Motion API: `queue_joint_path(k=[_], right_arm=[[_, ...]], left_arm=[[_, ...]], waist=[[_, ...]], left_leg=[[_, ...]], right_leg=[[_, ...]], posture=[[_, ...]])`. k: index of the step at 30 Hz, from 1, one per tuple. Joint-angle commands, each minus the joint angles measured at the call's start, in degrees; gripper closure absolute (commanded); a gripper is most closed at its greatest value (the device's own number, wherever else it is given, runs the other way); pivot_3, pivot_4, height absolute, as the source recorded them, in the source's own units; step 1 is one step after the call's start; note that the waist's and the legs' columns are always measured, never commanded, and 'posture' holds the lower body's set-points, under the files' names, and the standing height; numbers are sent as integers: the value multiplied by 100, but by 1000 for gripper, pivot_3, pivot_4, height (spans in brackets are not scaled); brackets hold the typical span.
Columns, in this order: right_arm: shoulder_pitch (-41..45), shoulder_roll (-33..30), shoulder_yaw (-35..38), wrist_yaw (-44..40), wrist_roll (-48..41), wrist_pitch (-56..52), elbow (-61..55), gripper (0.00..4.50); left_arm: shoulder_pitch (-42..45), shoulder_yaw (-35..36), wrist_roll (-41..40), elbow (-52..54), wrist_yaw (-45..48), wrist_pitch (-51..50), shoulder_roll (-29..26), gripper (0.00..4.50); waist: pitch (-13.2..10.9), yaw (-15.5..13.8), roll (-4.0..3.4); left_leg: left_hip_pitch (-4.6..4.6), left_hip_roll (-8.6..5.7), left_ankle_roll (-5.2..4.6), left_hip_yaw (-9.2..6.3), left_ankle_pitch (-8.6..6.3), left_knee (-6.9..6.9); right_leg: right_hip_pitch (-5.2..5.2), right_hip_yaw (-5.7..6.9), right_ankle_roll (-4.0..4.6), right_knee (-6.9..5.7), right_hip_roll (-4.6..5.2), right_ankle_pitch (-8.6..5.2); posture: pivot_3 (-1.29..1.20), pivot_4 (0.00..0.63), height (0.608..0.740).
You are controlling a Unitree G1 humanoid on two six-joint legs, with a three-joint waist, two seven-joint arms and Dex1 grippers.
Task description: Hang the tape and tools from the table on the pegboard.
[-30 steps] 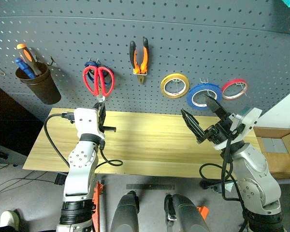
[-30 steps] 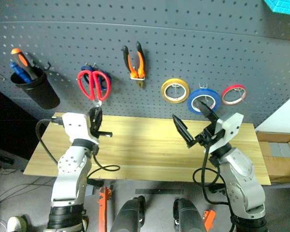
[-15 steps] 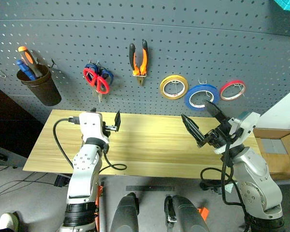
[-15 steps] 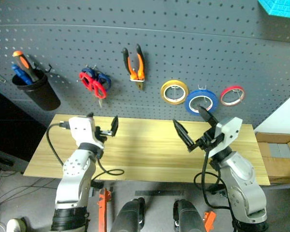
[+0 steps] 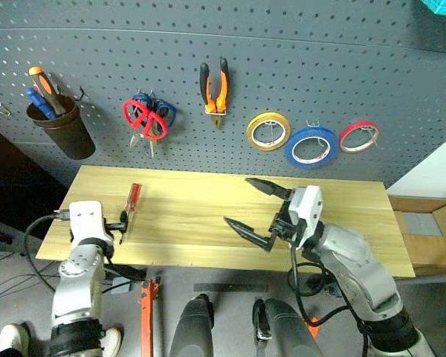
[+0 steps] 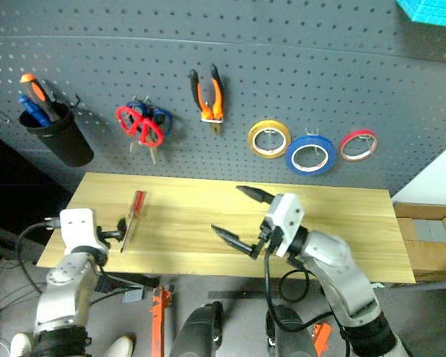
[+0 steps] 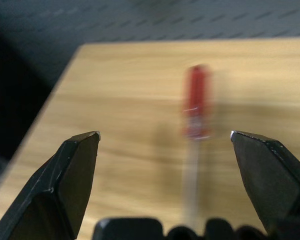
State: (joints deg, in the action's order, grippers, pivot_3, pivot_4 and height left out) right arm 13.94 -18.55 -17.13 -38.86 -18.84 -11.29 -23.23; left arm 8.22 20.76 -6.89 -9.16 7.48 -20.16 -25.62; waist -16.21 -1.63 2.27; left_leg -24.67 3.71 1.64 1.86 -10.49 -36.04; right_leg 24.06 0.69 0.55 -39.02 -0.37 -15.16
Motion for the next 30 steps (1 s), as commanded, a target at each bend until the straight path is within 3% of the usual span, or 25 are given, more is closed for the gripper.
queue_joint_path(k=[1, 8, 11, 20, 23, 30], right_arm=[[427, 182, -188, -144, 50, -117, 256, 0], [742, 447, -201, -44, 151, -316, 463, 0], [713, 482, -203, -14, 132, -431, 383, 0], [621, 475, -143, 80, 69, -774, 50, 0], [590, 477, -111, 128, 72, -842, -3, 0], [576, 517, -53, 274, 123, -861, -11, 0]], left_arm=[[526, -41, -180, -630, 547, 86, -292, 16], [1691, -500, 1, -2120, 1287, 589, -578, 16], [2243, -656, 203, -2935, 1198, 800, -739, 16], [2833, -855, 436, -4222, 1205, 1030, -1004, 16], [2911, -868, 449, -4419, 1188, 1055, -994, 487], [3019, -948, 446, -4602, 1241, 1160, -958, 2941]], waist=[[-87, -27, 0], [-291, -104, -7], [-404, -117, -5], [-668, -12, -15], [-682, -14, -28], [-717, 16, -37]], left_leg=[[-2, -1, 0, 1, 0, 1], [-21, -3, 2, 7, -2, 10], [-19, -3, 6, 3, -4, 16], [-22, -3, 9, 16, -3, 29], [-22, -6, 12, 15, -2, 31], [-20, -6, 14, 23, -1, 30]], right_leg=[[0, 0, 0, 2, 1, 0], [17, 2, -1, 8, 15, -1], [18, 10, -2, 5, 15, -4], [33, 10, -3, 4, 29, -5], [33, 13, -6, 3, 34, -7], [34, 11, -11, 5, 39, -10]], posture=[[119, 374, 740], [123, 422, 740], [117, 443, 740], [92, 480, 740], [84, 483, 740], [76, 487, 740]])
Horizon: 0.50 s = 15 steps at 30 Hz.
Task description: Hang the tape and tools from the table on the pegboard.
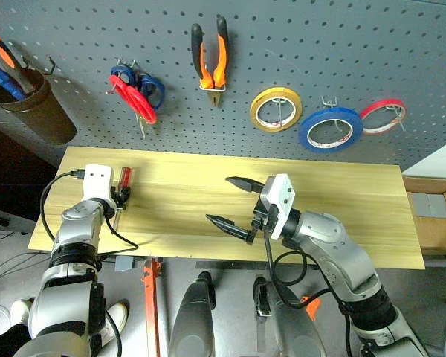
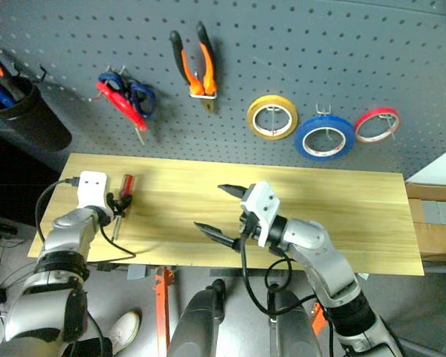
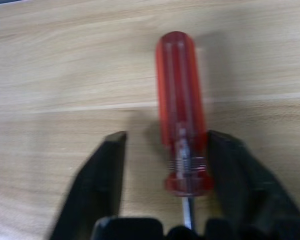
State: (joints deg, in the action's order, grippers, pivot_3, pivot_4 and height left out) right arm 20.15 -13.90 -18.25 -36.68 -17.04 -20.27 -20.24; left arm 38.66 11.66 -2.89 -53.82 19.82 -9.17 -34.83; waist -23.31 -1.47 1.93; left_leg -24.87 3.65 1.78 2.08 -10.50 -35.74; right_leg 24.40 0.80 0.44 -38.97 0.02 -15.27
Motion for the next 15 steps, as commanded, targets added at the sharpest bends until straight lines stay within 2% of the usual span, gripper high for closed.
queue_joint_path(k=[1, 2, 3, 6, 10, 15], right_arm=[[-47, 67, 62, 76, -53, 36, -302, 0], [-47, 74, 59, 89, -44, 45, -291, 0], [-47, 78, 58, 97, -37, 55, -282, 0], [-70, 84, 75, 92, -47, 74, -278, 0], [-142, 62, 302, 16, -385, -64, -502, 0], [-374, -133, 837, -167, -1179, -314, -972, 0]], left_arm=[[-5, -47, 49, -161, 3, 77, -37, 3150], [15, -58, 54, -179, 4, 92, -35, 3559], [31, -64, 55, -192, 5, 104, -32, 3768], [16, -55, 32, -146, 13, 103, -15, 3770], [-408, 46, -134, 586, 57, -33, 55, 3770], [-2370, 258, -467, 3872, -464, -579, 756, 3770]], waist=[[-14, 1, -2], [-25, 1, -2], [-35, 0, -2], [-53, 0, -8], [-53, 0, -8], [-49, 6, -4]], left_leg=[[0, 0, 0, 0, 0, 0], [0, 1, 1, 1, 0, 1], [0, 1, 1, 2, 0, 2], [-1, 0, 2, 3, 1, 5], [-1, -4, 5, 9, 1, 20], [0, -8, 39, 15, 11, 56]], right_leg=[[1, 0, 0, 0, 0, 0], [1, -1, 0, 0, 0, 0], [2, -1, 0, 0, 0, -1], [3, -2, -3, 1, 1, -3], [9, -4, -13, 4, 6, -9], [13, -7, -16, 24, 19, -11]], posture=[[77, 487, 740], [79, 486, 740], [80, 485, 740], [84, 477, 740], [94, 454, 740], [114, 414, 740]])
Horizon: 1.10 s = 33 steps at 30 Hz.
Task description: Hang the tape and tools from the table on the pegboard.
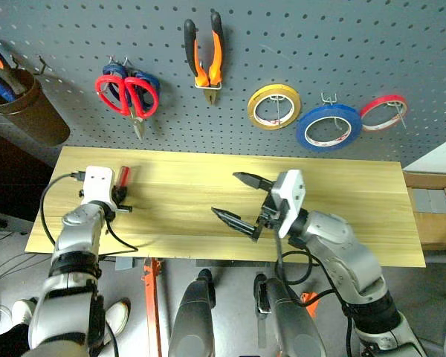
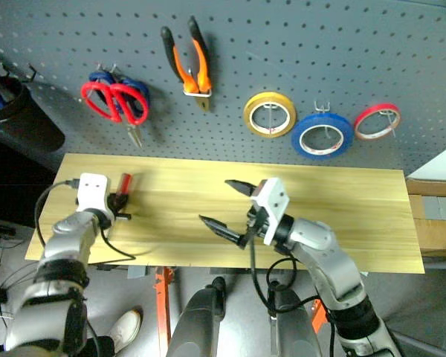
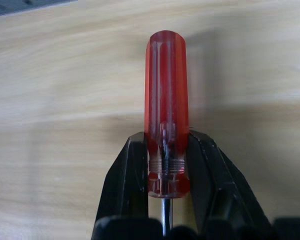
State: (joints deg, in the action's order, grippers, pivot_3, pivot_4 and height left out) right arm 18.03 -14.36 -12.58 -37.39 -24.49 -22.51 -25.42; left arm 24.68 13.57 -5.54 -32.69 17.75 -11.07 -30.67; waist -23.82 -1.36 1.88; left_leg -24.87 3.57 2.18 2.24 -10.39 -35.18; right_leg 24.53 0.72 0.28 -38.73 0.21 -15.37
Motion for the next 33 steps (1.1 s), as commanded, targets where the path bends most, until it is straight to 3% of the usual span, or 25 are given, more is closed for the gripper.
queue_joint_path(k=[1, 3, 6, 10, 15, 22, 27, 33], right_arm=[[-246, -143, 366, -126, -536, -74, -533, 0], [-349, -185, 500, -165, -775, -64, -651, 0], [-332, -111, 626, -106, -1085, -87, -746, 0], [-173, 90, 660, 111, -1169, 13, -706, 0], [-7, 428, 624, 340, -1043, 284, -575, 0], [405, 817, 529, 590, -851, 493, -245, 0], [676, 1003, 435, 737, -522, 677, 135, 0], [766, 1143, 441, 815, -402, 777, 307, 0]], left_arm=[[-1549, 26, -338, 2717, -389, -675, 648, 3770], [-2301, -49, -445, 4042, -624, -1079, 1072, 3770], [-2744, -154, -248, 5110, -887, -1310, 1326, 3770], [-3030, -397, 387, 6231, -1131, -1002, 1272, 3770], [-2778, 21, 1197, 6972, -1636, -289, 1051, 3770], [-506, 483, 1147, 5625, -1864, -106, 527, 3770], [1250, 553, 1103, 3561, -2107, 869, 161, 3770], [2606, 450, 979, 1329, -2217, 2063, 21, 3770]], waist=[[5, -10, 6], [10, -17, 5], [19, -58, 20], [93, -142, 30], [307, -169, 50], [528, -287, 73], [590, -312, 123], [598, -314, 134]], left_leg=[[0, 0, 4, -1, -2, 5], [-2, 0, 13, -5, -7, 16], [-9, -2, 20, -21, -12, 18], [-12, 4, 33, -47, 1, 25], [-13, 1, 29, -35, 3, 25], [-16, 0, 30, -40, 9, 24], [-10, 1, 34, -39, 13, 20], [-10, -1, 50, -38, 22, 19]], right_leg=[[0, 1, -3, 2, 2, -2], [-1, 6, -7, 15, 2, -8], [-2, 17, -21, 18, -2, -20], [1, 33, -22, 12, -23, -21], [2, 18, -22, 23, -22, -21], [-3, 38, -21, 15, -31, -20], [-13, 49, -20, 13, -31, -19], [-14, 64, 15, -2, -27, 2]], posture=[[121, 400, 740], [131, 377, 740], [148, 342, 740], [170, 289, 740], [186, 248, 740], [186, 214, 740], [169, 208, 740], [163, 209, 740]])
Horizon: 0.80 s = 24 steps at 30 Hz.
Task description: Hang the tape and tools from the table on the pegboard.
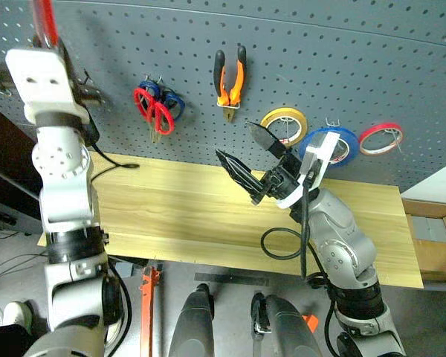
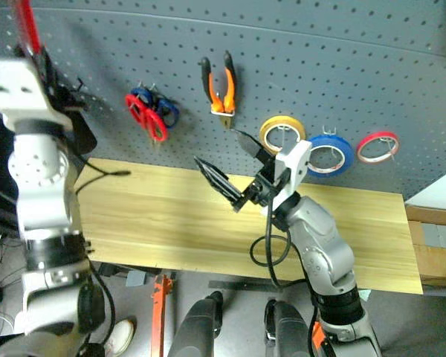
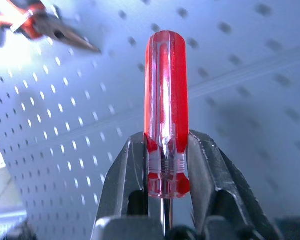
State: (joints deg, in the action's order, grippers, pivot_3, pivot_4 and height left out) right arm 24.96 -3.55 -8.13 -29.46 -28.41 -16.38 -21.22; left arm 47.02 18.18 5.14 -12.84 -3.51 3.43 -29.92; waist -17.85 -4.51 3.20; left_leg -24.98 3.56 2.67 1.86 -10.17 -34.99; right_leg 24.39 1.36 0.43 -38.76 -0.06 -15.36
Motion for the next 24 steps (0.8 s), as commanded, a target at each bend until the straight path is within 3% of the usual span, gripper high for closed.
queue_joint_path(k=[1, 13, 24], right_arm=[[64, 62, -11, 13, 7, 170, -106, 0], [-108, 35, -56, 25, 114, 225, -54, 0], [-104, 9, -33, 13, 211, 300, -13, 0]], left_arm=[[524, -18, -106, -930, -112, 758, -52, 3770], [1510, -149, -92, -3044, -139, 1941, -557, 3770], [1390, -357, -441, -3044, 471, 1889, -241, 3770]], waist=[[2, 4, 2], [3, 54, 3], [5, 104, 5]], left_leg=[[0, 0, 1, 0, 0, 0], [6, 7, 18, -16, 31, -9], [7, 6, 23, -50, 82, -10]], right_leg=[[0, 2, 1, 0, 1, 1], [-3, 66, 34, -24, 1, 20], [-17, 83, 56, -30, -2, 34]], posture=[[161, 210, 740], [157, 215, 740], [149, 218, 740]])
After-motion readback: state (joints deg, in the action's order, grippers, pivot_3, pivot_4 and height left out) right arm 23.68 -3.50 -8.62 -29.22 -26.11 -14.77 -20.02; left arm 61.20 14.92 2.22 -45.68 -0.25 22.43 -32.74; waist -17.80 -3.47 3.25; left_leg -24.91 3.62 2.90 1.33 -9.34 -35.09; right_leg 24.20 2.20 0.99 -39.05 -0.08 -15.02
